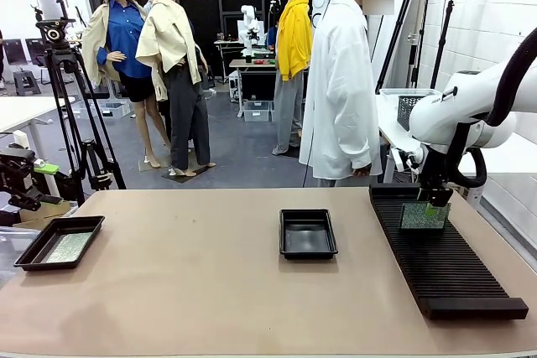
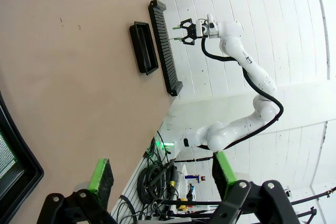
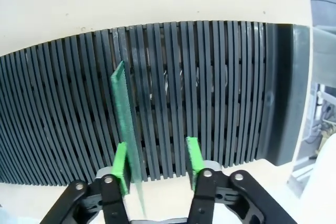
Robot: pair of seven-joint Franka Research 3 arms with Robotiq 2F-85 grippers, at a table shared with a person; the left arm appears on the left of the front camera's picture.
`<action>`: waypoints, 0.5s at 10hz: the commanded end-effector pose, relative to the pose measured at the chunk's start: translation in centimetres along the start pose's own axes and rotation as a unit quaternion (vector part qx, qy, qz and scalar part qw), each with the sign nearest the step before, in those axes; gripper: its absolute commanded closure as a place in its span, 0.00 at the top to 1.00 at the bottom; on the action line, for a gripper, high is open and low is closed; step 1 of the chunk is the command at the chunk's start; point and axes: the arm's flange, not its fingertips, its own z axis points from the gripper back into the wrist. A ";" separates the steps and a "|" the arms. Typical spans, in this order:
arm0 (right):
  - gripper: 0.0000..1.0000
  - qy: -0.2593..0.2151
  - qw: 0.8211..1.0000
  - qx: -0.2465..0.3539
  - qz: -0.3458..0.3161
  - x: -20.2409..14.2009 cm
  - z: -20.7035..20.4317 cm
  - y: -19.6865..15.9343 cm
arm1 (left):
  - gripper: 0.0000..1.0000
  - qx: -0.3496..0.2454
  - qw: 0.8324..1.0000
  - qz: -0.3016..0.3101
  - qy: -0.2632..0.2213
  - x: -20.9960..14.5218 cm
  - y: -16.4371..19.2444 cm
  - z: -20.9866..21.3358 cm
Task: Inspect and transfer BCBs to ESD trays.
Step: Pick up the Blank PCB from the PCB Rack and place it in the right ESD tray.
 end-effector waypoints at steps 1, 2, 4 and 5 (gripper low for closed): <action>0.42 0.000 1.000 0.015 0.014 -0.3 0.0 -0.7 | 1.00 0.003 1.000 -0.002 0.002 0.1 -0.1 0.2; 0.37 0.000 1.000 0.022 0.017 -0.3 0.0 -0.7 | 1.00 0.003 1.000 -0.002 0.002 0.1 -0.1 0.2; 0.30 0.004 0.999 0.032 0.018 -0.4 -0.1 -0.7 | 1.00 0.003 1.000 -0.002 0.002 0.1 -0.1 0.2; 0.26 0.004 0.999 0.035 0.019 -0.4 -0.1 -0.7 | 1.00 0.003 1.000 -0.002 0.002 0.1 -0.1 0.2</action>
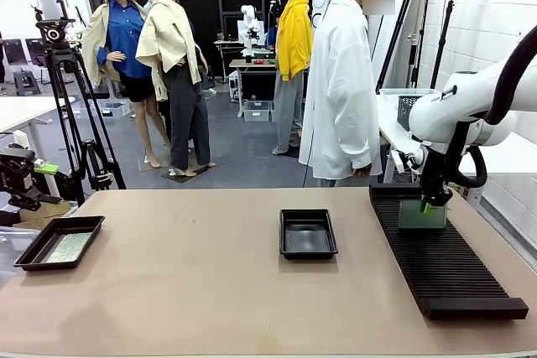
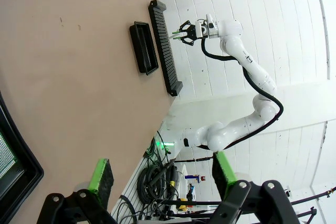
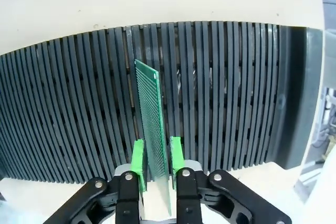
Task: Inspect and transfer BCBs to ESD trays.
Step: Pick up the Blank PCB from the PCB Rack and place it in the right ESD tray.
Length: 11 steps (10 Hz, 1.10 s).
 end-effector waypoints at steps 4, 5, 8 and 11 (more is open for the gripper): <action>0.24 0.007 0.999 0.030 0.009 -0.4 0.1 -1.0 | 1.00 0.003 1.000 -0.002 0.002 0.1 -0.1 0.2; 0.24 0.009 0.999 0.034 0.008 -0.4 0.1 -1.1 | 1.00 0.003 1.000 -0.002 0.002 0.1 -0.1 0.2; 0.04 0.009 0.999 0.043 0.005 -0.4 0.2 -1.3 | 1.00 0.003 1.000 -0.002 0.002 0.1 -0.1 0.2; 0.00 0.008 0.999 0.046 0.002 -0.2 0.4 -1.5 | 1.00 0.003 1.000 -0.002 0.002 0.1 -0.1 0.2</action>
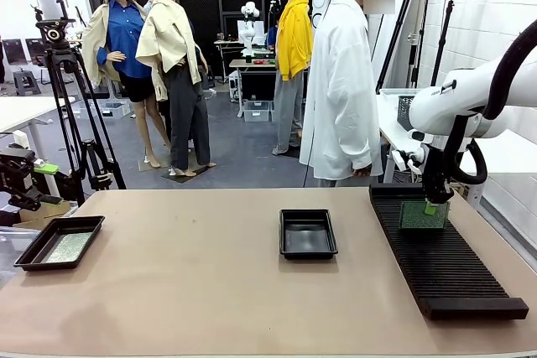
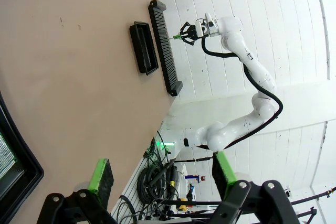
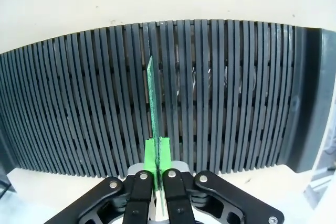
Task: Inspect and transfer BCBs to ESD trays.
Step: Pick up the Blank PCB from the PCB Rack and place it in the right ESD tray.
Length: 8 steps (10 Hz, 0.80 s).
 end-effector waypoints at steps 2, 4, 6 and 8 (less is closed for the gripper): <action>0.00 -0.009 0.999 0.037 -0.039 0.3 0.7 -0.9 | 1.00 0.003 1.000 -0.002 0.002 0.1 -0.1 0.2; 0.00 0.000 1.000 0.002 0.000 0.0 0.0 -0.1 | 1.00 0.003 1.000 -0.002 0.002 0.1 -0.1 0.2; 0.00 0.000 1.000 0.002 0.000 0.0 0.0 -0.1 | 1.00 0.003 1.000 -0.002 0.002 0.1 -0.1 0.2; 0.00 0.000 1.000 0.002 0.000 0.0 0.0 -0.1 | 1.00 0.003 1.000 -0.002 0.002 0.1 -0.1 0.2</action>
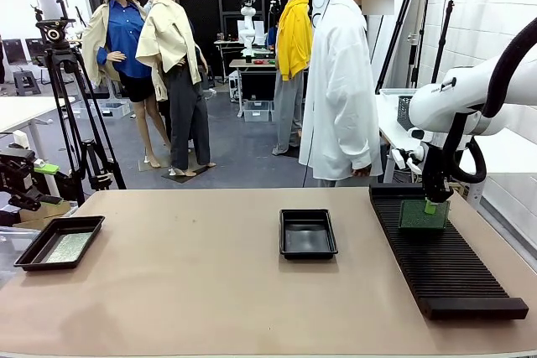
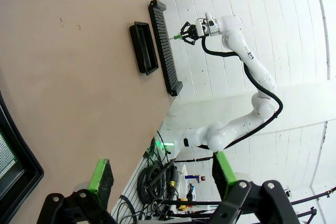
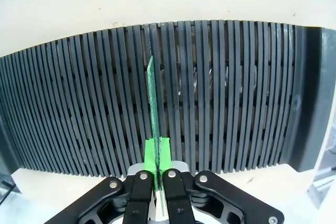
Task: Inspect and transfer BCBs to ESD trays.
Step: Pick up the Blank PCB from the PCB Rack and place it in the right ESD tray.
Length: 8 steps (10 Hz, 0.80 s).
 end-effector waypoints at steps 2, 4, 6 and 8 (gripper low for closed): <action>0.00 0.002 1.000 -0.007 0.008 -0.1 -0.2 0.1 | 1.00 0.003 1.000 -0.002 0.002 0.1 -0.1 0.2; 0.00 -0.007 1.000 -0.008 0.010 0.3 0.4 0.3 | 1.00 0.003 1.000 -0.002 0.002 0.1 -0.1 0.2; 0.00 -0.011 0.999 -0.009 0.034 1.0 1.3 1.3 | 1.00 0.003 1.000 -0.002 0.002 0.1 -0.1 0.2; 0.00 -0.008 0.999 -0.006 0.049 2.2 2.1 2.8 | 1.00 0.003 1.000 -0.002 0.002 0.1 -0.1 0.2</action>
